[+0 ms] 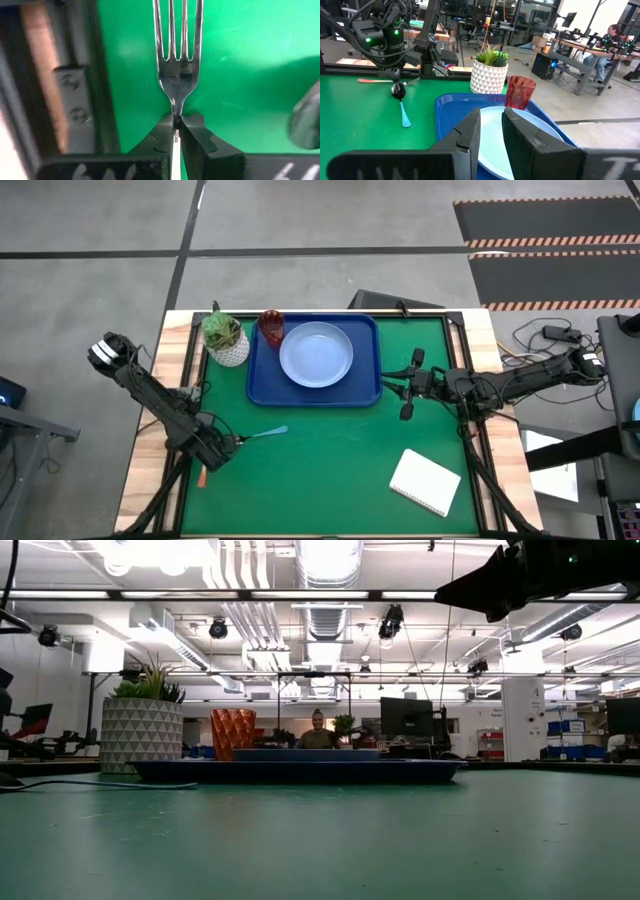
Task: Pick and place plate/cup/fork/spoon on tray
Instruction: Put the orange fork on the blue tray to the left of the plate
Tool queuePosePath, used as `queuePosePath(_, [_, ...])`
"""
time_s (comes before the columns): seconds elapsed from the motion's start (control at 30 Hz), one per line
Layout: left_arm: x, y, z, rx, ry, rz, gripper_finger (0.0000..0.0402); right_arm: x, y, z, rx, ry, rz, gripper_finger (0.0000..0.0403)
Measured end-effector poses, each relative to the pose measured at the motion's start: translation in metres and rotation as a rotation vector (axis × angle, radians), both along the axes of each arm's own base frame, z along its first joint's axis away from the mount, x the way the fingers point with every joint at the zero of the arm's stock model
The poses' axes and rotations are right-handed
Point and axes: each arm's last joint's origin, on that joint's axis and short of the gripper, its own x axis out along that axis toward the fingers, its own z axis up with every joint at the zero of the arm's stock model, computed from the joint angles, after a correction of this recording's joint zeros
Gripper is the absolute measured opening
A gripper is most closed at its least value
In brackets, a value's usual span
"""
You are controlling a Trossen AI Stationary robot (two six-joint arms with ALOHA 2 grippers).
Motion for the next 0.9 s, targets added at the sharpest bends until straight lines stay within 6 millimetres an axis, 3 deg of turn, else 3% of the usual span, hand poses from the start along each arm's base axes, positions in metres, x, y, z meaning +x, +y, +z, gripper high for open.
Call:
queuePosePath(0.17, [0.005,-0.006,0.017,-0.016,0.019,0.002,0.0002,0.0,0.0,0.0,0.01,-0.002,-0.001,0.0068])
queuePosePath(0.4, [0.013,-0.013,0.058,0.016,0.029,0.026,0.0001,0.0,0.0,0.0,0.013,-0.003,-0.001,0.0068])
queuePosePath(0.7, [0.046,-0.021,0.101,0.13,-0.259,-0.074,0.0001,0.0,0.0,0.0,0.014,-0.002,-0.001,0.0068])
queuePosePath(0.9, [0.079,-0.003,0.121,0.378,-0.415,-0.233,0.0,0.0,0.0,0.002,0.015,-0.008,-0.001,0.0068])
